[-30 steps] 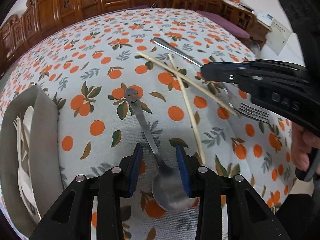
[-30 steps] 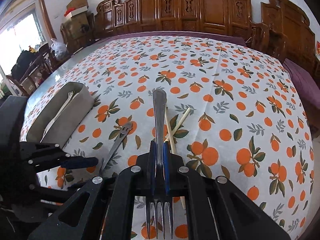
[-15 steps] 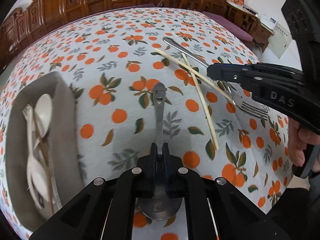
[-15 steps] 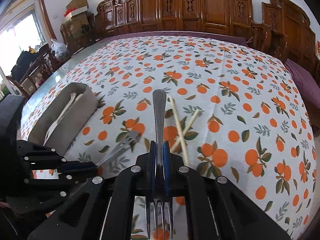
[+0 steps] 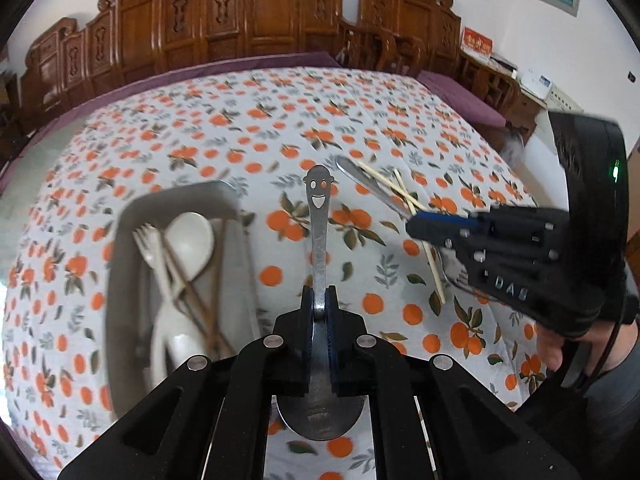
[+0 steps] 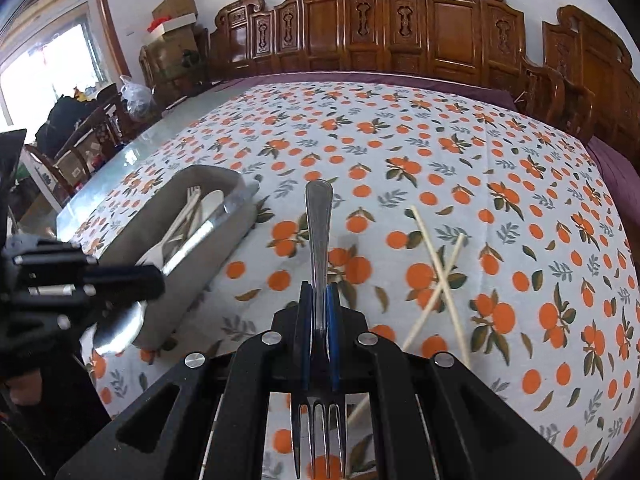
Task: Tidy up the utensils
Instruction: 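Carry the metal spoon into the grey tray with the left tool, then lower the metal spoon into the tray and open the left tool, then lower the metal fork into the grey tray and open the right tool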
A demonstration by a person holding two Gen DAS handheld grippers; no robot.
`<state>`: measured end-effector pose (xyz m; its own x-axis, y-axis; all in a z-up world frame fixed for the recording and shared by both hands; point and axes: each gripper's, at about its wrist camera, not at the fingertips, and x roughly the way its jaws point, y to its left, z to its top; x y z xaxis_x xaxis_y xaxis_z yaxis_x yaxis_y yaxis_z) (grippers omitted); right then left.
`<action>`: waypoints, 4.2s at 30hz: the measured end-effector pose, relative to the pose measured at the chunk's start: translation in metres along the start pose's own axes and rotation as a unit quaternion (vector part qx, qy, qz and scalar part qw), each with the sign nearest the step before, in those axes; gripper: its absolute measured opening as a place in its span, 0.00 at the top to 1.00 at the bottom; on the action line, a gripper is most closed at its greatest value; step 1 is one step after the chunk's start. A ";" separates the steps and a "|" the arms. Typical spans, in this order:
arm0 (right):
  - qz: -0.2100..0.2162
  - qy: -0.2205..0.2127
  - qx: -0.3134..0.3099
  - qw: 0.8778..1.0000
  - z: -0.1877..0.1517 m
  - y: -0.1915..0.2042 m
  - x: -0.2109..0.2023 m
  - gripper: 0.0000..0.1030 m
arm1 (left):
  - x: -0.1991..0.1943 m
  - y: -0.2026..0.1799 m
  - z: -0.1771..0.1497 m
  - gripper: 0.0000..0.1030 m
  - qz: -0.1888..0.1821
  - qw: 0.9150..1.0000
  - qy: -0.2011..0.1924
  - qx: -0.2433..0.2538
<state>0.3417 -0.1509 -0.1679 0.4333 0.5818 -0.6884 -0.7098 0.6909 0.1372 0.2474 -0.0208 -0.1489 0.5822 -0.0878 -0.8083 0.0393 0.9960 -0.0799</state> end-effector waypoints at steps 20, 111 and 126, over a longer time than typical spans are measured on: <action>0.011 -0.017 -0.027 0.999 0.000 0.059 -0.003 0.92 | 0.005 0.068 -0.016 0.95 0.045 0.998 0.006 -0.043; 0.051 0.009 0.001 0.999 0.038 0.151 0.083 0.90 | -0.054 0.145 -0.040 0.94 0.071 0.992 -0.086 -0.058; -0.030 -0.050 0.007 0.998 0.028 0.042 -0.020 0.90 | -0.045 0.086 -0.029 0.76 0.031 0.995 -0.095 -0.018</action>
<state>0.3187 -0.1215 -0.1287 0.5289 0.5783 -0.6212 -0.6736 0.7313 0.1073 0.2011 0.0688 -0.1361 0.7261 -0.0176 -0.6874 -0.0297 0.9979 -0.0570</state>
